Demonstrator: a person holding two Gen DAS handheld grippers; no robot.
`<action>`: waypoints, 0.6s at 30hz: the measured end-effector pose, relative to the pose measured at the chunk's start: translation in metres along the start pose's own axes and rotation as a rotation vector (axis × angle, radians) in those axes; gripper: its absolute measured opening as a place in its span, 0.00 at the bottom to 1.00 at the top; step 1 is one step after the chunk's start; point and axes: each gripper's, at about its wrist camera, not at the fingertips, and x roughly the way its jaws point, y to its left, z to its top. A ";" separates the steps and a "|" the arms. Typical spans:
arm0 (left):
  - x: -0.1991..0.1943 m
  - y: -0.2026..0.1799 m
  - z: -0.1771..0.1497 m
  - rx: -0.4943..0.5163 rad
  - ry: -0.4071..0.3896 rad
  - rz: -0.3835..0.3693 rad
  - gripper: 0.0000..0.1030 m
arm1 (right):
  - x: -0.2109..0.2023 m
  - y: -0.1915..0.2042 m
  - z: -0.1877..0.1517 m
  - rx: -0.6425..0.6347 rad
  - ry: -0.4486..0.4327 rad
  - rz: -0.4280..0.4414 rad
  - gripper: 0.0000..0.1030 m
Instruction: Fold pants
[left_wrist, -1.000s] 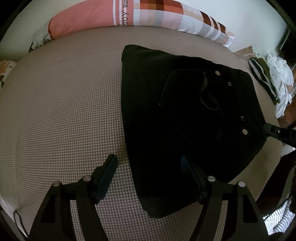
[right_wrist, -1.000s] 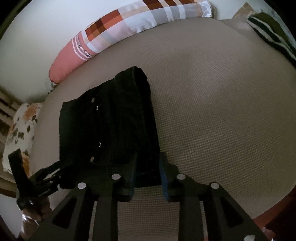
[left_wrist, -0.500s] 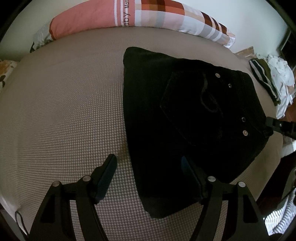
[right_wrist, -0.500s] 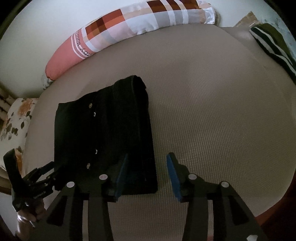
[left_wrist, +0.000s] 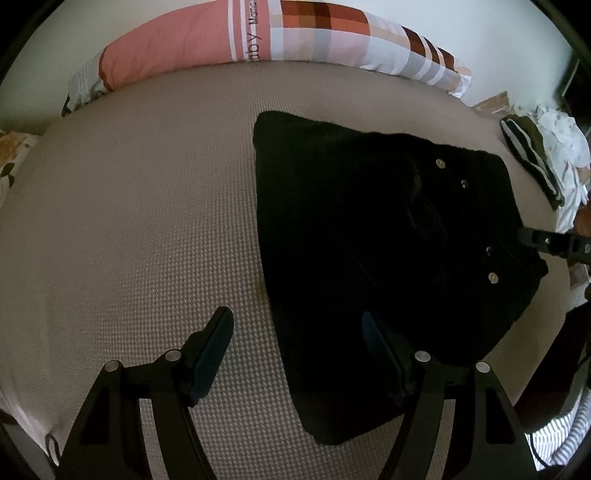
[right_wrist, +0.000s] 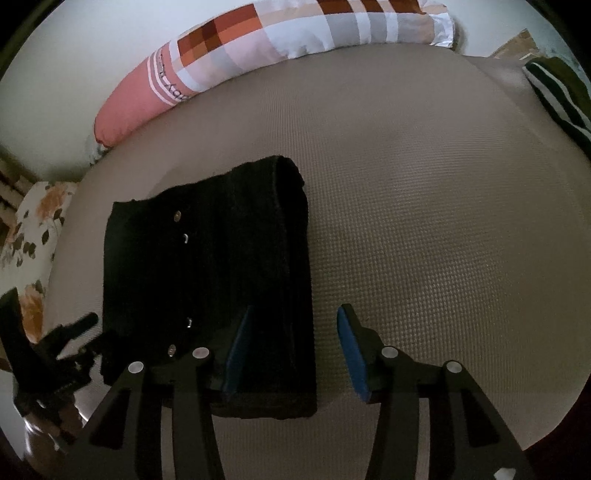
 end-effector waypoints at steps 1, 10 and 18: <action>0.000 0.001 0.002 -0.002 -0.001 0.001 0.70 | 0.001 -0.001 -0.001 -0.005 0.001 -0.001 0.44; 0.006 0.011 0.014 -0.033 0.025 -0.017 0.70 | 0.017 -0.020 0.007 0.009 0.065 0.084 0.51; 0.017 0.025 0.021 -0.076 0.075 -0.112 0.70 | 0.031 -0.045 0.016 0.044 0.122 0.284 0.52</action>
